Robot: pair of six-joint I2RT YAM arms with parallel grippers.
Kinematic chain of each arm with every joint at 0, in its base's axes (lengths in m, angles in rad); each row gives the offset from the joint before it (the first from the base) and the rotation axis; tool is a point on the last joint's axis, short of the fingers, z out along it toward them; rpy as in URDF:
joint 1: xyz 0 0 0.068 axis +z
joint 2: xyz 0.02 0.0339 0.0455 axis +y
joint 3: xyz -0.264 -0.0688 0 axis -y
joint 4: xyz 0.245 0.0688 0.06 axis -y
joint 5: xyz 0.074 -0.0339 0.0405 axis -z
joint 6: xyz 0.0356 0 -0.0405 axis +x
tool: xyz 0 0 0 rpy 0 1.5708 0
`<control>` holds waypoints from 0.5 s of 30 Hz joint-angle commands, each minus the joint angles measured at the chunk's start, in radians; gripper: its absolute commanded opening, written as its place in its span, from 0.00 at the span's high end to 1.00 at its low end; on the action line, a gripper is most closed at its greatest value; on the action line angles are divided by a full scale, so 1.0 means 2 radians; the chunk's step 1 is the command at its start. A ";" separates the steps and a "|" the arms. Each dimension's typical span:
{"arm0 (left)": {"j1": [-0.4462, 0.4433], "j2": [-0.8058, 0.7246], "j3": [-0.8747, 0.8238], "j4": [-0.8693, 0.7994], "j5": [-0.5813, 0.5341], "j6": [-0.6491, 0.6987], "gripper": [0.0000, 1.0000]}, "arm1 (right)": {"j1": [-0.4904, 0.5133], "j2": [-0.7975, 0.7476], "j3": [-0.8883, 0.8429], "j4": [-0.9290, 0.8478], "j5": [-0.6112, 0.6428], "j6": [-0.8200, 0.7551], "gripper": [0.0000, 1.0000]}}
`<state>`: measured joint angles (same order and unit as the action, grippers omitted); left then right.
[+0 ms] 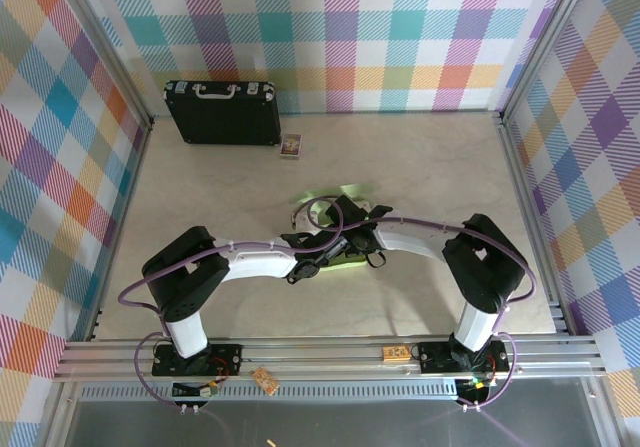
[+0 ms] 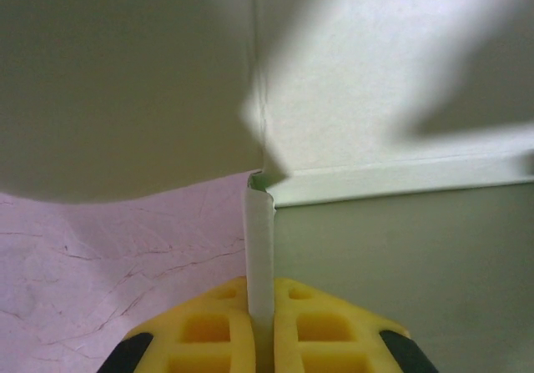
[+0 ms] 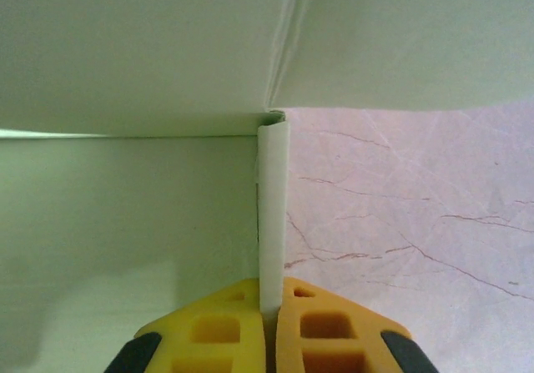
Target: Fold the paper box
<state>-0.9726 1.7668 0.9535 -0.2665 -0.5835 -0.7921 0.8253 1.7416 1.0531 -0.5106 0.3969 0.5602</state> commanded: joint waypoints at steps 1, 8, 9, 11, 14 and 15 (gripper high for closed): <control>-0.008 -0.004 -0.002 -0.015 0.034 0.023 1.00 | 0.015 0.010 -0.028 0.035 -0.099 -0.016 1.00; -0.008 -0.002 -0.002 -0.013 0.037 0.024 1.00 | 0.015 -0.013 -0.039 0.050 -0.120 -0.013 1.00; -0.008 -0.002 -0.003 -0.011 0.038 0.025 1.00 | 0.015 -0.012 -0.039 0.050 -0.119 -0.013 1.00; -0.008 -0.004 -0.005 -0.010 0.040 0.026 1.00 | 0.015 -0.013 -0.039 0.045 -0.111 -0.010 1.00; -0.008 -0.006 -0.006 -0.010 0.049 0.029 1.00 | 0.015 -0.013 -0.034 0.023 -0.078 0.000 1.00; -0.008 -0.010 -0.009 -0.010 0.051 0.029 1.00 | 0.013 -0.015 -0.034 0.018 -0.070 0.004 1.00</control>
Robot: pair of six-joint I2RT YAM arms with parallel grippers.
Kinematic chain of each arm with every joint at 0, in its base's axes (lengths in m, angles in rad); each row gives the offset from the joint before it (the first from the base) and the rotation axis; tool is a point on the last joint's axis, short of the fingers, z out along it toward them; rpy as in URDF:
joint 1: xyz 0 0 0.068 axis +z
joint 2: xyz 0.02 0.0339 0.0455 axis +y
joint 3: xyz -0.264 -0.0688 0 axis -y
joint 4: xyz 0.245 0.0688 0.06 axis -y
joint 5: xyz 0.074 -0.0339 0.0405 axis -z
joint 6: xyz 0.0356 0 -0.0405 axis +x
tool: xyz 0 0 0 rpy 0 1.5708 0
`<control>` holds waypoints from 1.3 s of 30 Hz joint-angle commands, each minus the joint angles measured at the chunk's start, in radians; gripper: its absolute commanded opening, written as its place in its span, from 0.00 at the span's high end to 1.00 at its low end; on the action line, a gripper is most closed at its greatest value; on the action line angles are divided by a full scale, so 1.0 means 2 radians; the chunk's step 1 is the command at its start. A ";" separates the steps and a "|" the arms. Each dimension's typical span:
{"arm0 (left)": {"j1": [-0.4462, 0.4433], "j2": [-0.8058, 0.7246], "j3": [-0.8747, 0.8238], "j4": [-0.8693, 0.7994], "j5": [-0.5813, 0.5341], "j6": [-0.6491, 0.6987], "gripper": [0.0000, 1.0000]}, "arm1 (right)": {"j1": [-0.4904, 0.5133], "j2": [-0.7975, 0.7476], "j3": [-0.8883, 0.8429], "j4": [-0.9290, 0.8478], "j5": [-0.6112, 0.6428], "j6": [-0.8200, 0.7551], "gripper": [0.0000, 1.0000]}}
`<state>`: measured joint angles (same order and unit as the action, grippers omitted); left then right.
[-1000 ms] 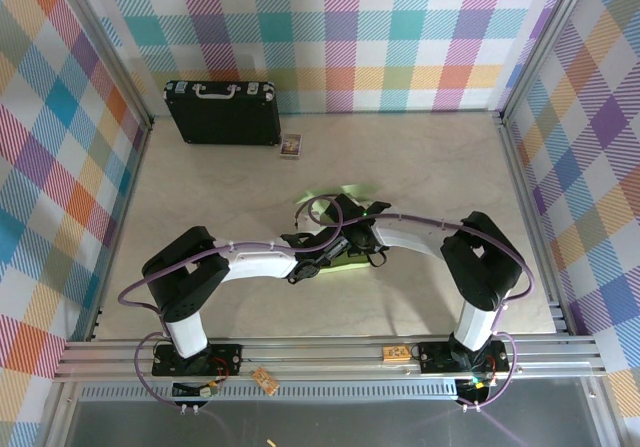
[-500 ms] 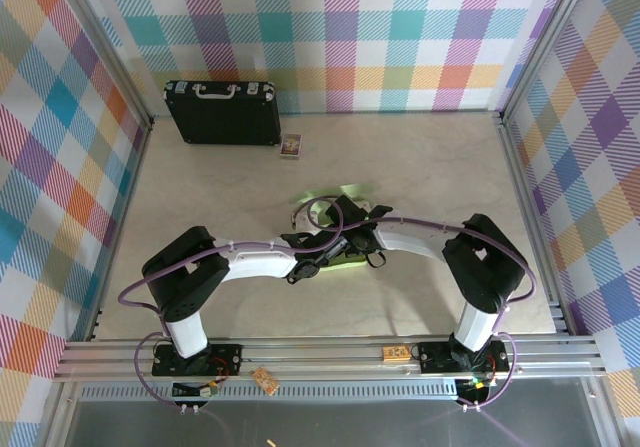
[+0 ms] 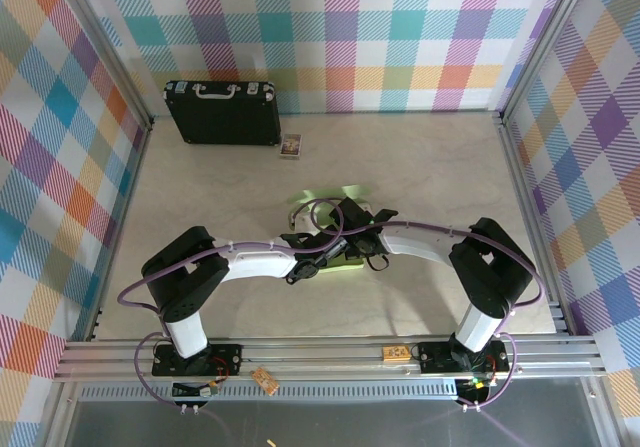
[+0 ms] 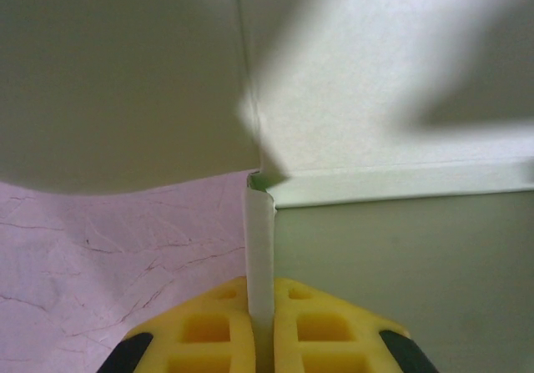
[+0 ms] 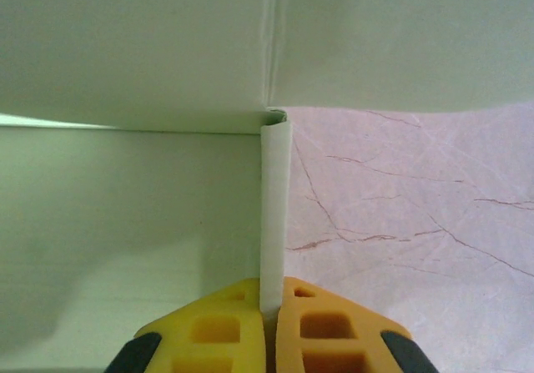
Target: Fold the paper box
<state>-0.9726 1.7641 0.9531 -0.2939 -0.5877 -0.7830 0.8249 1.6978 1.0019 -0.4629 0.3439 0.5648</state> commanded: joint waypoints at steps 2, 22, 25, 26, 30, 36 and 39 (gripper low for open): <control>-0.008 -0.016 -0.015 0.004 0.057 0.024 0.93 | 0.010 0.004 -0.009 -0.014 -0.034 0.006 1.00; -0.007 -0.120 -0.050 -0.009 0.078 0.022 0.57 | 0.002 -0.017 -0.019 -0.037 0.006 0.015 0.99; -0.007 -0.149 -0.064 -0.010 0.086 0.022 0.50 | 0.002 -0.021 -0.018 -0.043 0.014 0.015 0.98; -0.007 -0.160 -0.069 -0.012 0.088 0.021 0.48 | 0.002 -0.023 -0.018 -0.044 0.013 0.014 0.97; -0.006 -0.218 -0.101 -0.017 0.095 0.018 0.43 | 0.002 -0.038 -0.020 -0.039 0.011 0.011 0.87; -0.001 -0.310 -0.132 -0.039 0.107 0.023 0.41 | 0.002 -0.057 -0.018 -0.039 0.005 0.004 0.69; 0.001 -0.352 -0.138 -0.052 0.109 0.030 0.41 | 0.002 -0.069 -0.018 -0.039 0.002 0.003 0.65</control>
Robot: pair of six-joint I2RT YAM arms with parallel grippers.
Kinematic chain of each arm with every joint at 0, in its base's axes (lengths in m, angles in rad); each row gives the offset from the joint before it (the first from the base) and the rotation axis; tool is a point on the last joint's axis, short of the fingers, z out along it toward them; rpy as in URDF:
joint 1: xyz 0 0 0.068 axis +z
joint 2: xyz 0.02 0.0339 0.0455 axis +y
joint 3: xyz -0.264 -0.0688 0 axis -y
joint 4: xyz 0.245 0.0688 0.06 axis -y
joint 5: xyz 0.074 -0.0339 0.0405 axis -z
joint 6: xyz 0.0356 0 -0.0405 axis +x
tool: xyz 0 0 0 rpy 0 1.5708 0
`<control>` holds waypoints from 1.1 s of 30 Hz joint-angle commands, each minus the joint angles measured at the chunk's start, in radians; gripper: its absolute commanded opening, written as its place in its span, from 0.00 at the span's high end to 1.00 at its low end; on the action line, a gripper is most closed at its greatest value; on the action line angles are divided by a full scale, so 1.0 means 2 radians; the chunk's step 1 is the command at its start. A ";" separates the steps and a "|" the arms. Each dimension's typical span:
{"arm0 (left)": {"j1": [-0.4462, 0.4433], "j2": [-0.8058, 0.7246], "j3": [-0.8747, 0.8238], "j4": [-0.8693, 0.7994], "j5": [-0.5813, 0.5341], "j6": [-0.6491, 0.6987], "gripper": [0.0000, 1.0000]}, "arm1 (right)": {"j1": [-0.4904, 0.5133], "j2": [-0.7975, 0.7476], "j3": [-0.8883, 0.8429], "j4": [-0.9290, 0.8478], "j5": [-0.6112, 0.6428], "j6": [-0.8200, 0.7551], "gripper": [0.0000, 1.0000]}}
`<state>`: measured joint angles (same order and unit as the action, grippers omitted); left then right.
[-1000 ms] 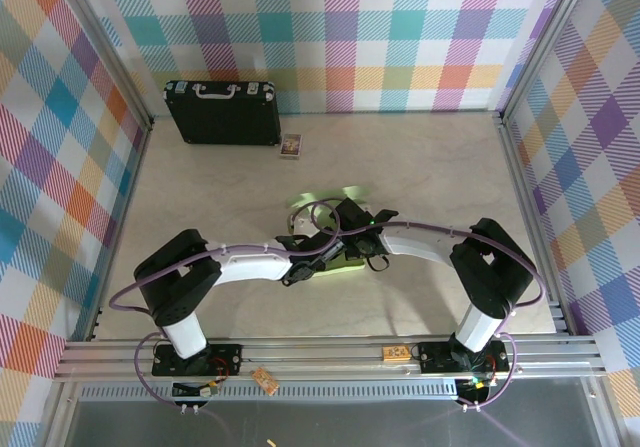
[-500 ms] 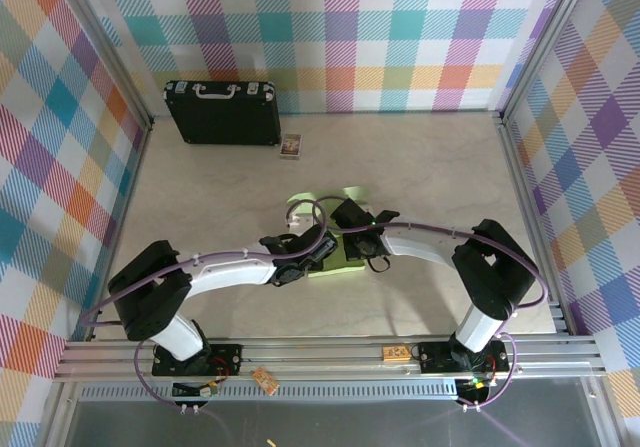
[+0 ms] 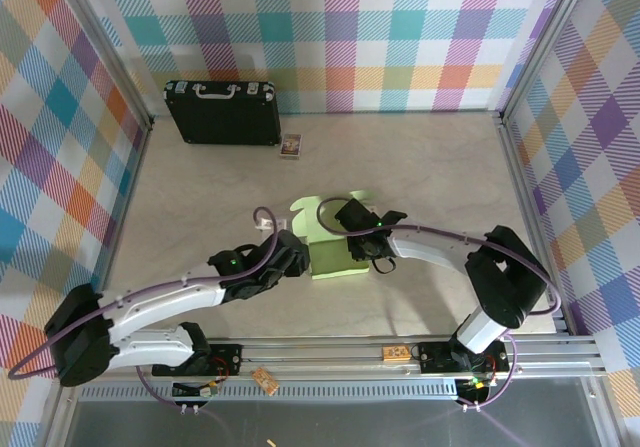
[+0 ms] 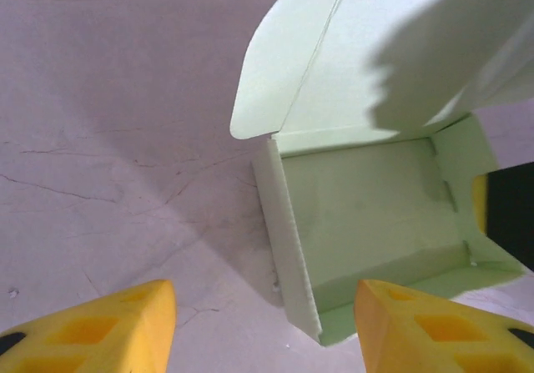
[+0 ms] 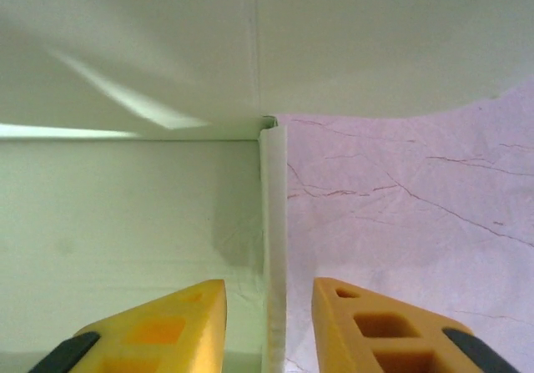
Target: Fold the paper box
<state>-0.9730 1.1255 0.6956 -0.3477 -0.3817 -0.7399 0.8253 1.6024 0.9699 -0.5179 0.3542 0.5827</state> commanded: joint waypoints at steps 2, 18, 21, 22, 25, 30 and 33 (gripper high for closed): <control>0.005 -0.054 -0.009 -0.037 0.005 0.013 0.40 | 0.002 -0.033 -0.003 -0.009 -0.009 -0.010 0.61; 0.085 -0.144 -0.002 -0.028 0.113 0.142 0.26 | -0.092 -0.228 -0.115 0.129 -0.100 -0.230 0.32; 0.103 -0.133 -0.008 0.007 0.157 0.168 0.24 | -0.146 -0.257 -0.166 0.214 -0.209 -0.255 0.33; 0.108 -0.128 -0.010 0.015 0.165 0.174 0.24 | -0.157 -0.260 -0.179 0.240 -0.236 -0.266 0.33; 0.128 -0.111 -0.014 0.039 0.188 0.187 0.24 | -0.178 -0.238 -0.202 0.301 -0.298 -0.292 0.33; 0.156 -0.080 -0.022 0.097 0.223 0.212 0.25 | -0.182 -0.177 -0.202 0.367 -0.327 -0.330 0.31; 0.162 -0.060 -0.017 0.102 0.209 0.226 0.25 | -0.188 -0.146 -0.195 0.389 -0.322 -0.327 0.33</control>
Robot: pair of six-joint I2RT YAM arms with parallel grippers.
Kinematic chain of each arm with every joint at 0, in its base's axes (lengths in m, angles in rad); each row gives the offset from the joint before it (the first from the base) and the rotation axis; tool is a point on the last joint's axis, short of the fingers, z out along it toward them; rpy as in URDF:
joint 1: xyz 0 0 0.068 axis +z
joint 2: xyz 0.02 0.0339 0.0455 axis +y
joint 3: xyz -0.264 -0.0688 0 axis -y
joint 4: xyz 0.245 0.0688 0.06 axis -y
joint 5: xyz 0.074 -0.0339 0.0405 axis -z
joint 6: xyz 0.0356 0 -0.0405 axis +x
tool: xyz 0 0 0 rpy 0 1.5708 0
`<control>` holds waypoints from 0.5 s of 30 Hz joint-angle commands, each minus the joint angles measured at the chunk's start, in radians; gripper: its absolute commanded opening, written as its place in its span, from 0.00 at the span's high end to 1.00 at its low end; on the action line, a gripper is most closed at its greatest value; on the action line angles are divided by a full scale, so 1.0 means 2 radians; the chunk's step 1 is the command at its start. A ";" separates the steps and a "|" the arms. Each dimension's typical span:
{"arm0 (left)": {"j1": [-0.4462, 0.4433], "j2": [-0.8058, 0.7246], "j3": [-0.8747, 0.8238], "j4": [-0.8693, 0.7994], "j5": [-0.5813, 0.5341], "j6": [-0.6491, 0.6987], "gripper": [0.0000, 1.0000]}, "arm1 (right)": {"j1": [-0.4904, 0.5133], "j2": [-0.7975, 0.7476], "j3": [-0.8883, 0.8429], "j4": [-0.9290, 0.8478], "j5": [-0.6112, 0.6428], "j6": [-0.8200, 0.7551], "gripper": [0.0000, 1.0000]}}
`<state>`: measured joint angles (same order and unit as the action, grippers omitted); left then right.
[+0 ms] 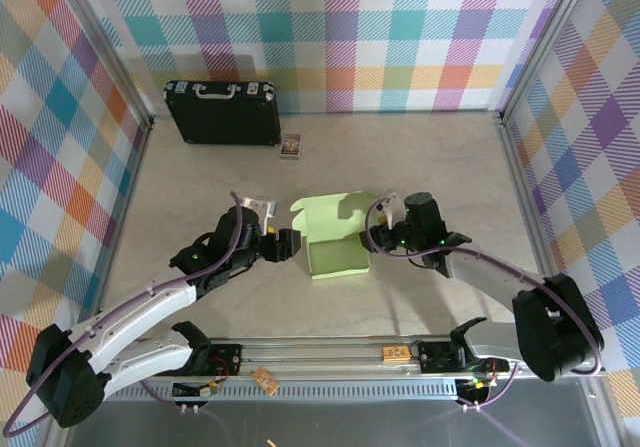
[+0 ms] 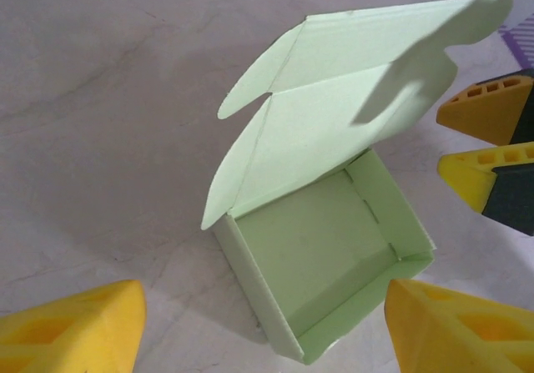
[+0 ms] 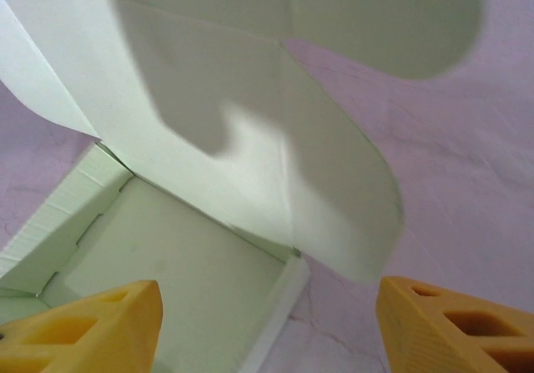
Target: Fold the paper box
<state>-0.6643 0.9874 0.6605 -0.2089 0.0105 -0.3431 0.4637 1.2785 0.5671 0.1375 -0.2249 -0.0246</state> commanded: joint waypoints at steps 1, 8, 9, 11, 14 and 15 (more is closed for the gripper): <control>0.012 0.015 0.002 0.033 0.011 0.031 0.25 | -0.009 0.024 0.009 0.064 -0.030 -0.022 0.34; 0.060 0.042 -0.001 0.063 0.047 0.030 0.24 | -0.015 0.066 0.011 0.095 -0.016 -0.014 0.40; 0.062 0.044 0.002 0.066 0.050 0.031 0.24 | -0.016 0.068 0.011 0.095 -0.017 -0.015 0.40; 0.066 0.048 0.009 0.070 0.060 0.035 0.24 | -0.016 0.068 0.007 0.106 -0.014 -0.016 0.39; 0.067 0.055 0.031 0.066 0.081 0.048 0.24 | -0.022 0.072 0.005 0.131 -0.009 -0.017 0.35; 0.067 0.059 0.045 0.056 0.088 0.058 0.24 | -0.025 0.074 0.008 0.133 -0.014 -0.017 0.35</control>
<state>-0.5407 1.0946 0.6792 -0.1143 0.1200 -0.2771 0.4313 1.4132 0.5678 0.3241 -0.2413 -0.0425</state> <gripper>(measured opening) 0.757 0.646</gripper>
